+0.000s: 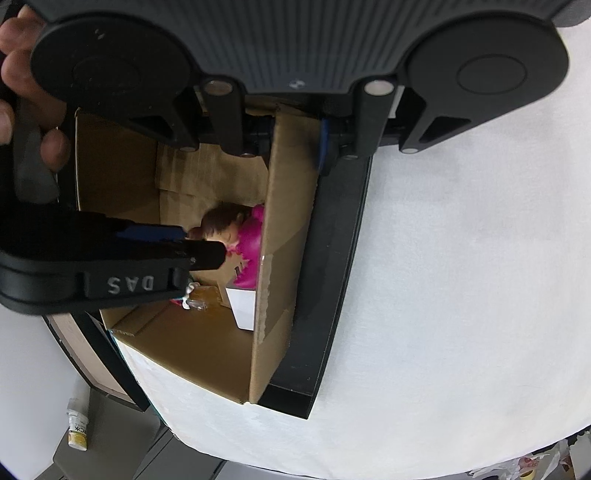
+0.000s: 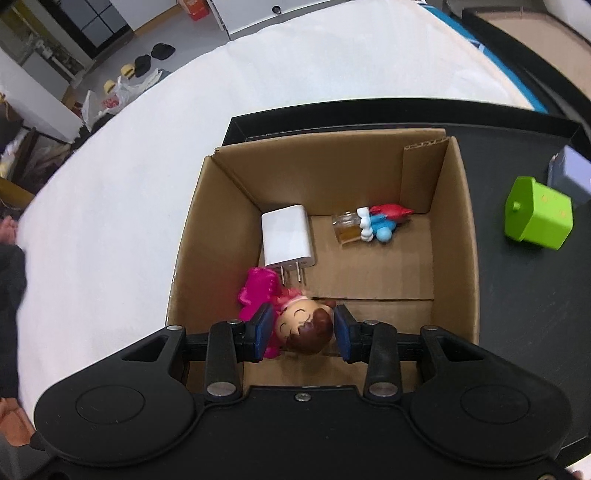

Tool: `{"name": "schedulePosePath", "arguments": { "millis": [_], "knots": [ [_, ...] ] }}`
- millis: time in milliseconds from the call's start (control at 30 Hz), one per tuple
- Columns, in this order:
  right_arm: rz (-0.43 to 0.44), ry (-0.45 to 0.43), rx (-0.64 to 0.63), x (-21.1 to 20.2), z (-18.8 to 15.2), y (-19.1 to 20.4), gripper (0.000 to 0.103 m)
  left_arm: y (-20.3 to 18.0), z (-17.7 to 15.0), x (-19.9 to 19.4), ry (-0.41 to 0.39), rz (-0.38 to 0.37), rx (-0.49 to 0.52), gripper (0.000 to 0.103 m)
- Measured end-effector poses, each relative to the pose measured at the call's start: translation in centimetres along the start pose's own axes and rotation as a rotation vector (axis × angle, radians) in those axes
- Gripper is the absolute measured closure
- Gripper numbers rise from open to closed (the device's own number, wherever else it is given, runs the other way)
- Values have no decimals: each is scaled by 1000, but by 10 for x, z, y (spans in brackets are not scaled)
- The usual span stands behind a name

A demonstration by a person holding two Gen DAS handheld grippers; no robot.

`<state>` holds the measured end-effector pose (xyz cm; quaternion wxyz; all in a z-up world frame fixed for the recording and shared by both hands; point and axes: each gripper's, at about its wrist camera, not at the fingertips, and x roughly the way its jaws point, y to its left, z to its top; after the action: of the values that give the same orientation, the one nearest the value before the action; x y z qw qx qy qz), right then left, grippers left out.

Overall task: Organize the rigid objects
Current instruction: 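Open the right gripper to release the doll figure into the box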

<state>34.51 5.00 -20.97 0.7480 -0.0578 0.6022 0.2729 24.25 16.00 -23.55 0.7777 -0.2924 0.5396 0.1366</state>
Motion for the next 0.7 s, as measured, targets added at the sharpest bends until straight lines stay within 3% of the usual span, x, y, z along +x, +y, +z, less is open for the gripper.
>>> {"name": "schedulePosePath", "arguments": {
  "millis": [233, 467, 700],
  "knots": [
    [2, -17, -58, -25, -4, -1, 61, -1, 3, 2, 0, 3, 0, 83],
    [0, -79, -113, -61, -8, -4, 41, -2, 3, 2, -2, 10, 6, 83],
    [-20, -122, -133, -87, -14, -16, 29, -2, 3, 2, -1, 18, 7, 83]
  ]
}}
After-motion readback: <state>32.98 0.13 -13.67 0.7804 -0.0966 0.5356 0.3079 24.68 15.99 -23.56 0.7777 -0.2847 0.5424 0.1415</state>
